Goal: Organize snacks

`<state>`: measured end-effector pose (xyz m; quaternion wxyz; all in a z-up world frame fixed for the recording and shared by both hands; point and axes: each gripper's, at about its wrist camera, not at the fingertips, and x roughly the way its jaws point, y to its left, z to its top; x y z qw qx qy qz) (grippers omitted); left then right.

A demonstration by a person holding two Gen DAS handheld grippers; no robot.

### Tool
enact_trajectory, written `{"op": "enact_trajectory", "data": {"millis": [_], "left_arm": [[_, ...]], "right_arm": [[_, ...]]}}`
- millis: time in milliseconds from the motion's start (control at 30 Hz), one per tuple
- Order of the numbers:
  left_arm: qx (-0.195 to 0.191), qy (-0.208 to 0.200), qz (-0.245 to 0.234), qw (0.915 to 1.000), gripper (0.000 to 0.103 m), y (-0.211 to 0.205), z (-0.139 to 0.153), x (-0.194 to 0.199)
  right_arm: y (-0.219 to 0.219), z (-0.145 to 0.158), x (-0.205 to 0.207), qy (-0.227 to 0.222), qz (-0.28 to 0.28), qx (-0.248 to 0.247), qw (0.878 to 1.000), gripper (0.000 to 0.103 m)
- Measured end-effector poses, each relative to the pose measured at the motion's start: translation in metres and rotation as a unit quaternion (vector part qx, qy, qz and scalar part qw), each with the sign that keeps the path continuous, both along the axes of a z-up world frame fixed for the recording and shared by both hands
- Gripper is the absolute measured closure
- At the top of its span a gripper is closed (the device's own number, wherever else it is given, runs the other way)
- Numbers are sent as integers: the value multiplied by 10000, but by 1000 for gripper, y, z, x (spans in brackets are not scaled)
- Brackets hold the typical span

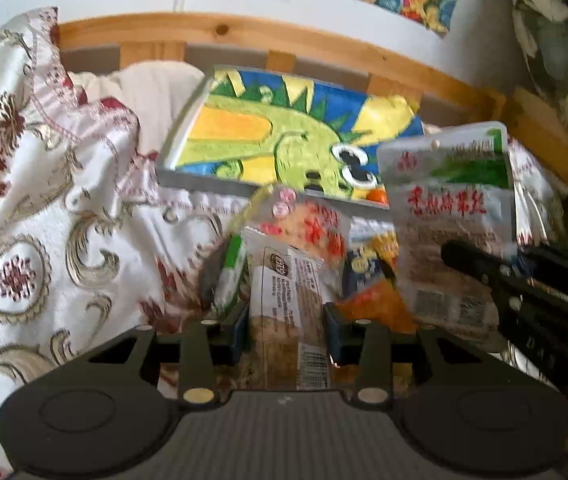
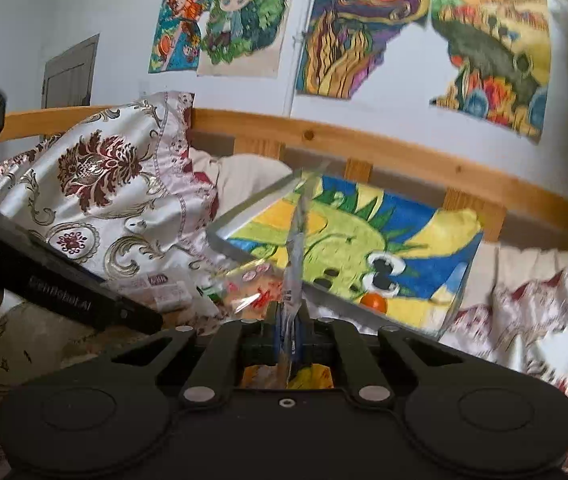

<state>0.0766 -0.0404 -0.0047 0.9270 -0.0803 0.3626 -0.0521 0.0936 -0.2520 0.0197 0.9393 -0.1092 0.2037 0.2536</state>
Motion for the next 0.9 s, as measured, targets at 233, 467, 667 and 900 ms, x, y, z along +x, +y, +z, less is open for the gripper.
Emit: {"op": "enact_trajectory", "data": {"millis": [233, 467, 667, 900], "left_arm": [[50, -26, 264, 9996, 60, -1, 7, 33], [77, -172, 319, 9993, 60, -8, 15, 72], [3, -265, 418, 9988, 60, -16, 20, 114], [40, -396, 638, 9972, 60, -30, 22, 181]], "right_arm": [[5, -1, 9, -566, -223, -275, 9978, 98], [-11, -1, 39, -670, -695, 140, 9952, 98], [-19, 0, 79, -911, -852, 572, 9905, 98], [-23, -9, 142, -1025, -990, 954, 9852, 98]]}}
